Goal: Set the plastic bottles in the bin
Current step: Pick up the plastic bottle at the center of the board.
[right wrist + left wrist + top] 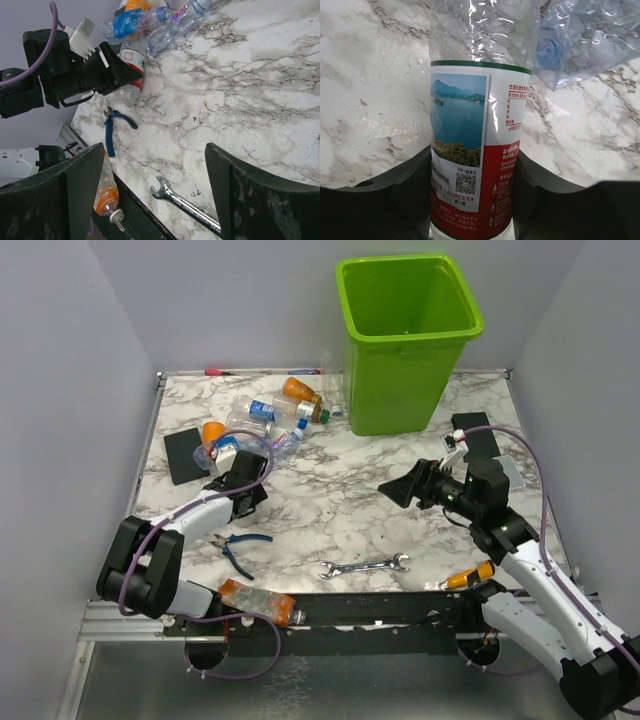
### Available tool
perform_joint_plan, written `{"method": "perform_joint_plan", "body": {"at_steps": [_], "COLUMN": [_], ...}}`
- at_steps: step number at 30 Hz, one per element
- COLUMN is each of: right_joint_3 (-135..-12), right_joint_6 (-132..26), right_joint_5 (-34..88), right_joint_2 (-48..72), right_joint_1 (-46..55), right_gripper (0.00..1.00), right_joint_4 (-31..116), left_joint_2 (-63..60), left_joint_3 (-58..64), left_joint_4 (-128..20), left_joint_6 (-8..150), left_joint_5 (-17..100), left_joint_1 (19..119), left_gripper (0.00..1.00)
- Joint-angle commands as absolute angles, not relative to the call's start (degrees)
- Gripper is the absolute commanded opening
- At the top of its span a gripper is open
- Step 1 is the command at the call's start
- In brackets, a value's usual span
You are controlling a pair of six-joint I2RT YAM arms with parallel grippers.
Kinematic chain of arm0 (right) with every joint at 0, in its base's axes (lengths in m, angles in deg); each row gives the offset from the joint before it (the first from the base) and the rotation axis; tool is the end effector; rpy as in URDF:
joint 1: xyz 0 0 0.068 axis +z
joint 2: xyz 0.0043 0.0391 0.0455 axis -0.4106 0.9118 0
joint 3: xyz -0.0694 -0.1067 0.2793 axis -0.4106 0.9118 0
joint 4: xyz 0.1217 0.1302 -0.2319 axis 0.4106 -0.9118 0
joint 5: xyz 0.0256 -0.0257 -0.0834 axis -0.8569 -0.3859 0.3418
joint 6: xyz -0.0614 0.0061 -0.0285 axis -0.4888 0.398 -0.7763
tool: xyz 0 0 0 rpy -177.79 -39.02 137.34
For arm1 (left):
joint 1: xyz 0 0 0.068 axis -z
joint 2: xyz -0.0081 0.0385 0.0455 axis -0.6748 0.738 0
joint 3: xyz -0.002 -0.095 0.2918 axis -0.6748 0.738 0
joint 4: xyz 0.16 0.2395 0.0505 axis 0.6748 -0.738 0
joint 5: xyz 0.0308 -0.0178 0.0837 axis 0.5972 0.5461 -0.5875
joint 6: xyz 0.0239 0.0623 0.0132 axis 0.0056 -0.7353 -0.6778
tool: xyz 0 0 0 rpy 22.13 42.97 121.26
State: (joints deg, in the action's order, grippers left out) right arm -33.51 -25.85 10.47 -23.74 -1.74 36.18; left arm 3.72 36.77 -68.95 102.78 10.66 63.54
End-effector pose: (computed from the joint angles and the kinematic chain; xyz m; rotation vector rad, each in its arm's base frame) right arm 0.1877 0.1015 0.3036 -0.1094 1.9716 1.0519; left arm 0.2777 -0.0848 0.1632 -0.6255 2.3537 0.0014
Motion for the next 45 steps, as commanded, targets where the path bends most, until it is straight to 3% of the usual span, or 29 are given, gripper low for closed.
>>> {"method": "perform_joint_plan", "body": {"at_steps": [1, 5, 11, 15, 18, 23, 29, 35, 45], "right_joint_3": [-35.8, -37.4, -42.8, -45.7, -45.8, -45.8, -44.5, -45.1, -55.1], "right_joint_6": [-27.3, -27.8, -33.3, -36.1, -35.5, -32.4, -29.4, -23.3, -24.5], "right_joint_5": [11.0, 10.5, 9.9, 11.1, 10.0, 3.5, 7.1, 11.3, 12.8], "right_joint_2": [-24.8, -24.9, -24.5, -24.4, -25.3, -25.5, -25.1, -21.3, -8.3], "right_joint_1": [-1.6, -1.6, -1.6, -1.6, -1.6, -1.6, -1.6, -1.4, 5.9], "right_gripper": [0.85, 0.85, 0.85, 0.86, 0.87, 0.87, 0.87, 1.0, 0.94], "right_joint_4": [33.6, 32.6, 28.4, 27.0, 30.2, 40.0, 51.7, 61.9, 59.5], "left_joint_2": [-0.8, -6.2, -12.2, -14.4, -17.2, -21.9, -20.0, -15.5, -15.7], "left_joint_3": [37.4, 36.3, 32.2, 29.7, 30.8, 36.0, 40.6, 49.0, 51.2], "left_joint_4": [-67.7, -68.3, -69.5, -67.4, -60.5, -41.4, -23.4, -1.8, 1.0], "left_joint_6": [102.4, 100.8, 97.9, 92.4, 86.9, 79.7, 72.8, 74.5, 74.5], "left_joint_5": [13.9, 17.7, 26.3, 28.2, 30.1, 43.2, 53.3, 52.7, 50.5], "left_joint_1": [63.4, 64.8, 69.8, 78.3, 82.5, 83.1, 83.1, 84.1, 84.1], "left_gripper": [0.37, 0.29, 0.29, 0.29, 0.29, 0.31, 0.31, 0.29, 0.26]}}
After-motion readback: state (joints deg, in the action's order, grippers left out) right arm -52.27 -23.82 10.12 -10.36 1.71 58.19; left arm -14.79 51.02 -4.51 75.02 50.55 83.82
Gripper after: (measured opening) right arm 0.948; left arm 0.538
